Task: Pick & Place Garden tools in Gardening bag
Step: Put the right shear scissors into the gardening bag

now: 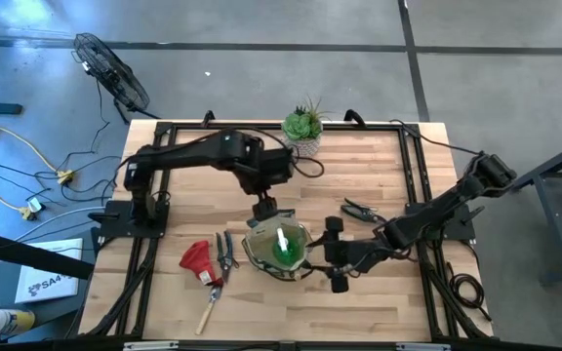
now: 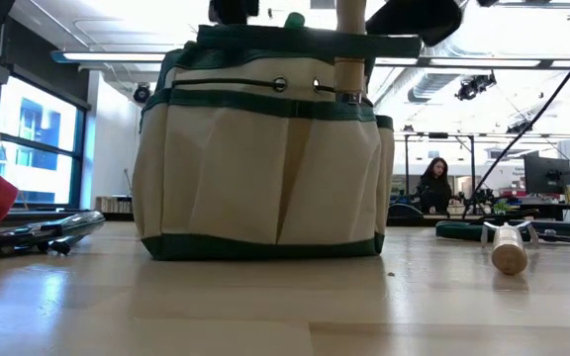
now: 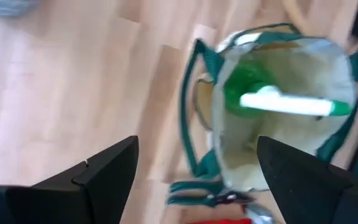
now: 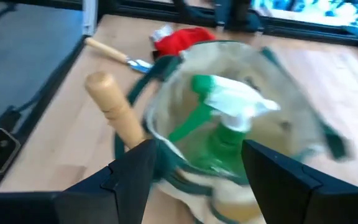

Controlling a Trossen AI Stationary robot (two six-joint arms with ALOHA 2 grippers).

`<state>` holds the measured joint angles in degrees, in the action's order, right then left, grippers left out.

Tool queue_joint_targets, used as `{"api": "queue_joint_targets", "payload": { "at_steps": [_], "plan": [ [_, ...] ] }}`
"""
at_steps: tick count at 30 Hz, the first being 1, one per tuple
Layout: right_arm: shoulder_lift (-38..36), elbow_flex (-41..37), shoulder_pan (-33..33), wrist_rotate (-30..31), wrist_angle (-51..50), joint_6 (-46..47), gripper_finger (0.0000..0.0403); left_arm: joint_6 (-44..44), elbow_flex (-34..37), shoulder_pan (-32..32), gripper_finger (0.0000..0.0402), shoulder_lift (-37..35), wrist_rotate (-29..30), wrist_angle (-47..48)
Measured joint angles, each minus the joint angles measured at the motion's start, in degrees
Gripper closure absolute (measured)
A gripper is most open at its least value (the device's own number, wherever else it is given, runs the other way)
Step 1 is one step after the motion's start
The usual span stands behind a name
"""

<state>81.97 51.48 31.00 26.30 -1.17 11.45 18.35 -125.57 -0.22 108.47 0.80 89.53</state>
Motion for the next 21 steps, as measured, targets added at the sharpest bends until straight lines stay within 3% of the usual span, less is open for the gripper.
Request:
{"api": "queue_joint_targets", "payload": {
  "at_steps": [7, 12, 18, 21],
  "plan": [
    [-11.4, 0.0, 2.4, 6.4, -18.8, 10.6, 0.0167, 1.3, -1.3, -6.1, 0.0080, -2.6, 7.2, 0.4],
    [-16.7, 0.0, 2.7, 6.2, -33.7, 21.8, 0.0167, 3.5, 2.0, -9.6, 0.0080, -3.7, 16.5, 0.3],
    [-17.1, 0.0, -0.8, 3.2, -47.7, 31.7, 0.0167, 4.7, 12.0, -12.0, 0.0080, -5.8, 19.1, -0.6],
    [-15.8, 0.0, -4.2, 1.0, -52.0, 33.9, 0.0167, 5.6, 21.3, -11.7, 0.0080, -8.3, 20.3, -7.5]
  ]
}}
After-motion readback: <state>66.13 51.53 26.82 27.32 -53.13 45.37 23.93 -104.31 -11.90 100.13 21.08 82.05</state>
